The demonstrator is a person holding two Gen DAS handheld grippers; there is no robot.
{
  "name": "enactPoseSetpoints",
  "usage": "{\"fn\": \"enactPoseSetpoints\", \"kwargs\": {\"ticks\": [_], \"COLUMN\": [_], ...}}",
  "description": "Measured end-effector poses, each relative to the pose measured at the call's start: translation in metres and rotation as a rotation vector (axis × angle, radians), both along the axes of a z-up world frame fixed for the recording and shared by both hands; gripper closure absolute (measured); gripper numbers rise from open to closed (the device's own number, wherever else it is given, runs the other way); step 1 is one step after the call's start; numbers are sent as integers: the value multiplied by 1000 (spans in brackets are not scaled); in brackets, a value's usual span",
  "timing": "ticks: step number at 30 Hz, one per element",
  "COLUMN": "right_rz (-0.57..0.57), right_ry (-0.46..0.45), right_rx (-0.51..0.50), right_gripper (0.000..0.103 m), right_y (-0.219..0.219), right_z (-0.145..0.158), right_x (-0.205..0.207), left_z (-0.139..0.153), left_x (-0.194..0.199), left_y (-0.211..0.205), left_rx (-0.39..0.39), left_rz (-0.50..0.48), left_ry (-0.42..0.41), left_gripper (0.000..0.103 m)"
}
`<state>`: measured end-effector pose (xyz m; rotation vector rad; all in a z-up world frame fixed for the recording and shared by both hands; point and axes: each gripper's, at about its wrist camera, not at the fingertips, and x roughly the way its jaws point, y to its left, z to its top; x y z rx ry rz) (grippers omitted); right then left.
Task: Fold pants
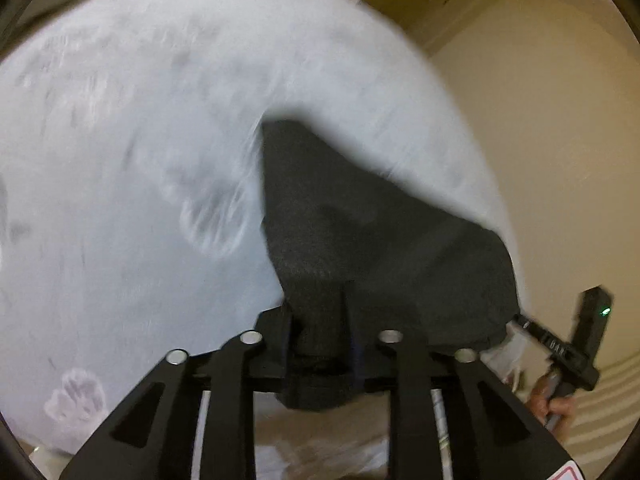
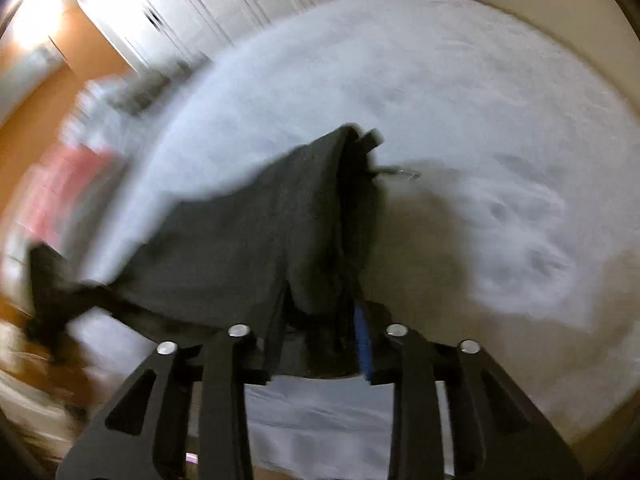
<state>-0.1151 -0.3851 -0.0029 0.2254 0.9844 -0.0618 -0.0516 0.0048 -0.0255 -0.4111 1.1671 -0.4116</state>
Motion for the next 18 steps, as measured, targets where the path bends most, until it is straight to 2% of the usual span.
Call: {"fn": "enactPoseSetpoints", "kwargs": {"ticks": [1, 2, 4, 5, 7, 9, 11, 12, 14, 15, 17, 18], "right_rz": [-12, -22, 41, 134, 266, 399, 519, 553, 608, 615, 639, 629], "right_ry": [-23, -51, -126, -163, -164, -114, -33, 13, 71, 96, 128, 156], "right_rx": [-29, -62, -134, -142, -103, -43, -37, -71, -115, -152, -221, -278], "right_gripper": [49, 49, 49, 49, 49, 49, 50, 50, 50, 50, 74, 74], "right_y": [3, 8, 39, 65, 99, 140, 182, 210, 237, 253, 275, 283], "right_z": [6, 17, 50, 67, 77, 71, 54, 40, 19, 6, -15, -33], "right_x": [-3, -4, 2, 13, 41, 84, 123, 146, 168, 182, 197, 208], "left_z": [-11, -15, -15, -14, -15, -17, -20, -22, -23, -23, -23, -24], "left_x": [-4, -9, -17, -20, -24, -28, -33, -32, -38, -39, -44, -47], "left_y": [0, 4, 6, 4, -4, -5, 0, 2, 12, 16, 17, 16], "left_rx": [25, 6, -57, -68, -68, -100, -120, -119, -158, -180, -183, -174], "left_rz": [27, 63, 98, 106, 116, 131, 141, 149, 147, 145, 130, 130], "left_ry": [27, 22, 30, 26, 13, 2, -3, -3, 2, 4, -5, -4], "left_gripper": [67, 53, 38, 35, 35, 38, 58, 63, 74, 77, 80, 80]}}
